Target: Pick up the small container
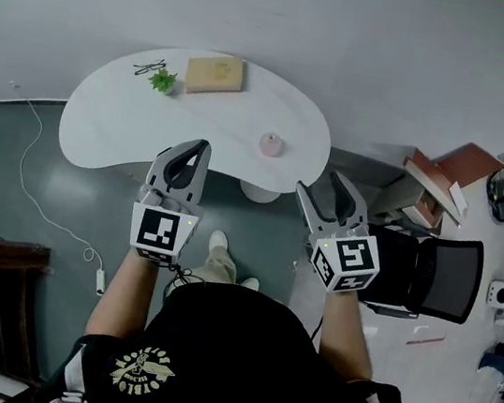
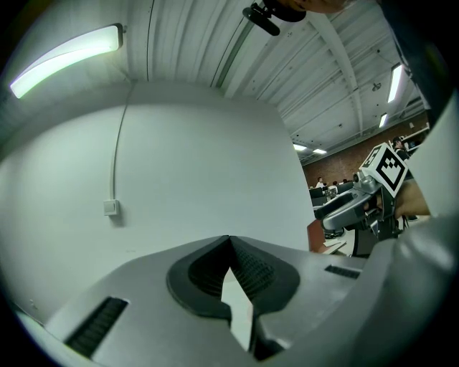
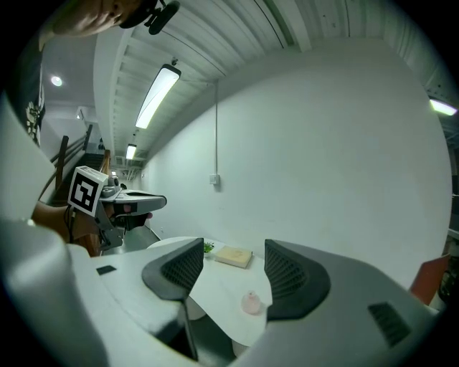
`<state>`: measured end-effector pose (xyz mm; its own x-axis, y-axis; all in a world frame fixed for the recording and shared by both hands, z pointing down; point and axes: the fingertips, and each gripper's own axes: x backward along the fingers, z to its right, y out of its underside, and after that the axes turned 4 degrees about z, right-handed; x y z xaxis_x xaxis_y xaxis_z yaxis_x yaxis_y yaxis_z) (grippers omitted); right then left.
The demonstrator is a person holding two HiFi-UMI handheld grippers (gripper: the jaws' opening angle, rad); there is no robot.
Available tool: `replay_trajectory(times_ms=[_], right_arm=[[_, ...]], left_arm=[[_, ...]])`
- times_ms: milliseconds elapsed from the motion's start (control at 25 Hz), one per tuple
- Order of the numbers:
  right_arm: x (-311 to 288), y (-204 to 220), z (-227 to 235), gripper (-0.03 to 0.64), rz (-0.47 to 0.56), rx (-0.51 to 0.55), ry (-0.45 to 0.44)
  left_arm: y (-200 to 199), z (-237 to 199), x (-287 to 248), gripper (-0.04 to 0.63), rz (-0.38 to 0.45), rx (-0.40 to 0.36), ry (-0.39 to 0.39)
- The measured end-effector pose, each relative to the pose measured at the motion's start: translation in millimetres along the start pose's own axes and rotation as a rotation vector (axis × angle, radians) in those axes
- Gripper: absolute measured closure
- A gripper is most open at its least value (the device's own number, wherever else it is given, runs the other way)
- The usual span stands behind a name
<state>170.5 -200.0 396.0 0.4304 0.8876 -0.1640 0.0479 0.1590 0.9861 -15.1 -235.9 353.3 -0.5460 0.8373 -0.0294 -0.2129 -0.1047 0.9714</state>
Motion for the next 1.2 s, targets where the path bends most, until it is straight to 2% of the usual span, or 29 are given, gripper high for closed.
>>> replay_trajectory(times_ms=[680, 1000, 1200], right_arm=[[-123, -21, 17, 0.357, -0.009, 0.003, 0.057], [-164, -23, 13, 0.357, -0.022, -0.002, 0.096], [-179, -8, 6, 0.357, -0.058, -0.003, 0.09]], left_arm=[[23, -90, -95, 0.586, 0.018, -0.001, 0.08], [31, -120, -124, 0.586, 0.037, 0.005, 0.14], [44, -121, -139, 0.586, 0.03, 0.024, 0.177]])
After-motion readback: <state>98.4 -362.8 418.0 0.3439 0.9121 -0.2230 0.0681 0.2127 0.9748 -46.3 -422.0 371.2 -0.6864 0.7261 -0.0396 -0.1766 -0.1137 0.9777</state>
